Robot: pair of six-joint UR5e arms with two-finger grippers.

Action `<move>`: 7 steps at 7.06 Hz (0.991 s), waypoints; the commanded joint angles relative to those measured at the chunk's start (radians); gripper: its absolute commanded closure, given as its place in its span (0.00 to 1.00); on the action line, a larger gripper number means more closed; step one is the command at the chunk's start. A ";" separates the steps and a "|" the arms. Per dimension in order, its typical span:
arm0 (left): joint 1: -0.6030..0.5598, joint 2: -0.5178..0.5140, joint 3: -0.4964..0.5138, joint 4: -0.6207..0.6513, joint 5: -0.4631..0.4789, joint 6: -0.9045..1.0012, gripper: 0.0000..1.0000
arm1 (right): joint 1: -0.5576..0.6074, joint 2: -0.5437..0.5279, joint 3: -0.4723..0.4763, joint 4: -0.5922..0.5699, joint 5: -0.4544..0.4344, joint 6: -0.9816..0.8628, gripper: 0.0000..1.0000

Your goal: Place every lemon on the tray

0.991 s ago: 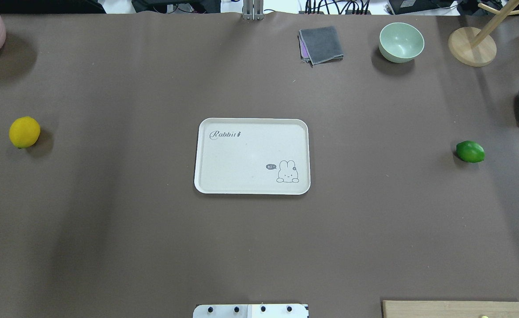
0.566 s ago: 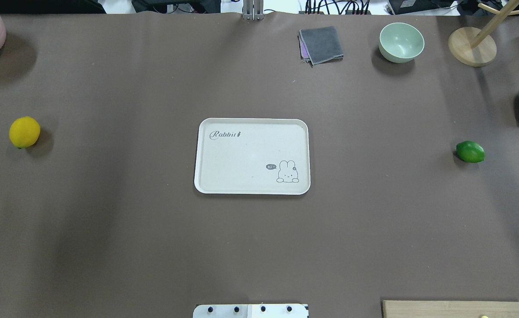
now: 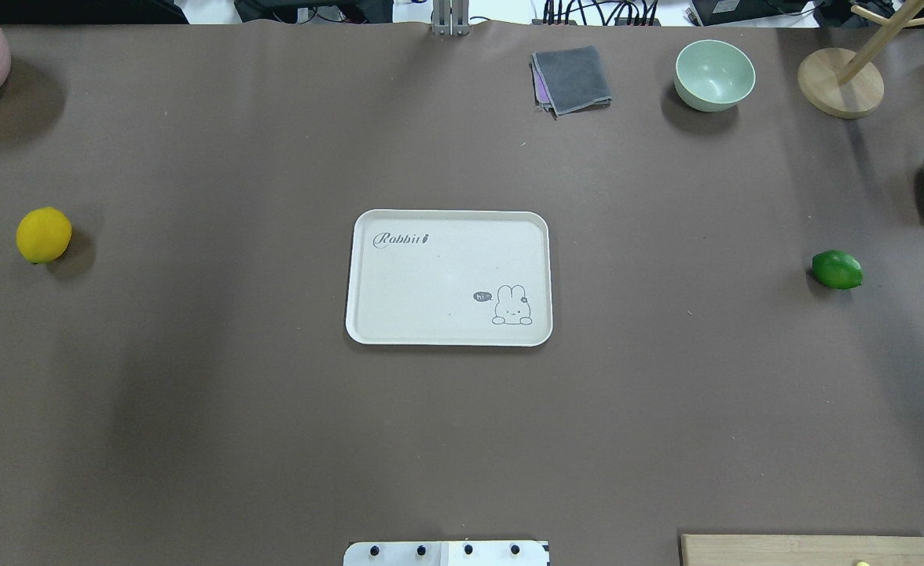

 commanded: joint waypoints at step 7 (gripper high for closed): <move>0.108 -0.080 0.113 -0.115 0.004 -0.003 0.01 | -0.286 0.111 -0.180 0.114 -0.080 -0.001 0.00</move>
